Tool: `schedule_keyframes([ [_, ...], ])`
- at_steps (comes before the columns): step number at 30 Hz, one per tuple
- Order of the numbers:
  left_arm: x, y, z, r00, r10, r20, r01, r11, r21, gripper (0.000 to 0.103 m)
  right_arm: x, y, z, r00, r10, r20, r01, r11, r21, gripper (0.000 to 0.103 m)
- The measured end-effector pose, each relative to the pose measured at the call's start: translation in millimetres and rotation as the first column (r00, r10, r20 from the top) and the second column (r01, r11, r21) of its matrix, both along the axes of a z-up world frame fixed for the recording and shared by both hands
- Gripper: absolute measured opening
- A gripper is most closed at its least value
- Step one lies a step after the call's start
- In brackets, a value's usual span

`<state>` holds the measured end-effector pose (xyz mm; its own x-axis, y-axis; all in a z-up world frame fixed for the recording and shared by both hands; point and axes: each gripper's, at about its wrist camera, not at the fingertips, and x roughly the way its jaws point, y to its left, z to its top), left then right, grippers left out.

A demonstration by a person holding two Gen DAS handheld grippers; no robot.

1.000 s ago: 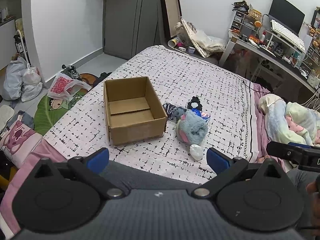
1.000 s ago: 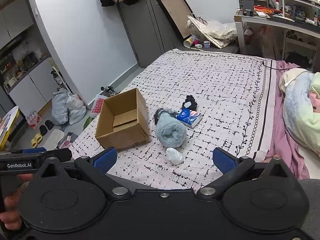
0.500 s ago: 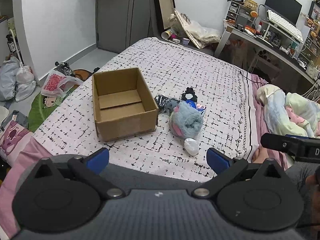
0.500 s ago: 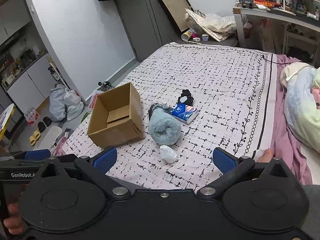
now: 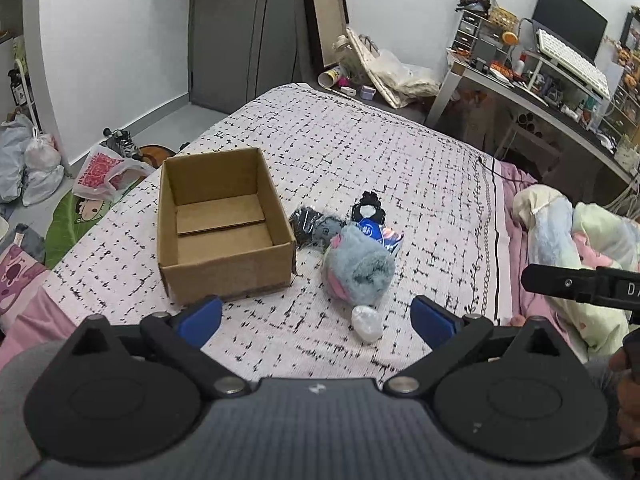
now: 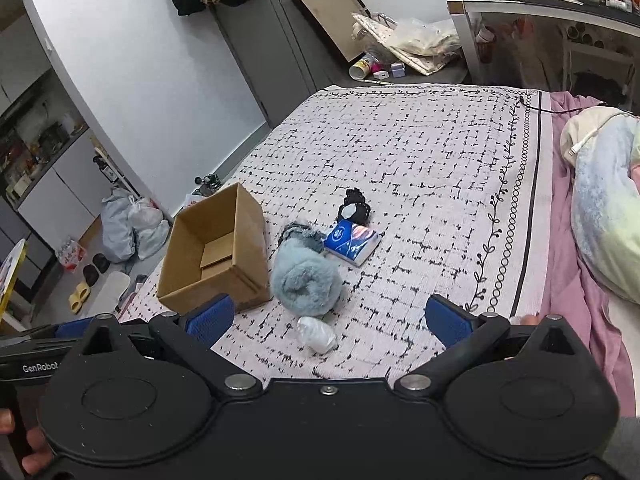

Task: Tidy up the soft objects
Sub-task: 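Move both tools toward the light-blue plush toy beside the box, then close the left gripper on the light-blue plush toy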

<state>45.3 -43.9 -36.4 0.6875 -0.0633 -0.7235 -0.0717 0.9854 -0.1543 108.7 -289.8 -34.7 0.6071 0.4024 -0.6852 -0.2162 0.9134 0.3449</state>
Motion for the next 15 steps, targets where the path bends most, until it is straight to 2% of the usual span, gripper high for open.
schedule_keyframes([
  [5,16,-6,-6,1.0,0.01,-0.003,-0.01,1.0,-0.027,0.1,24,-1,-3,1.0,0.018,-0.022,-0.017,0.999,0.028,0.103],
  [15,43,-1,-17,0.997,0.069,-0.017,-0.07,0.996,-0.063,0.092,64,23,-6,0.987,0.151,-0.048,-0.152,0.988,-0.02,0.103],
])
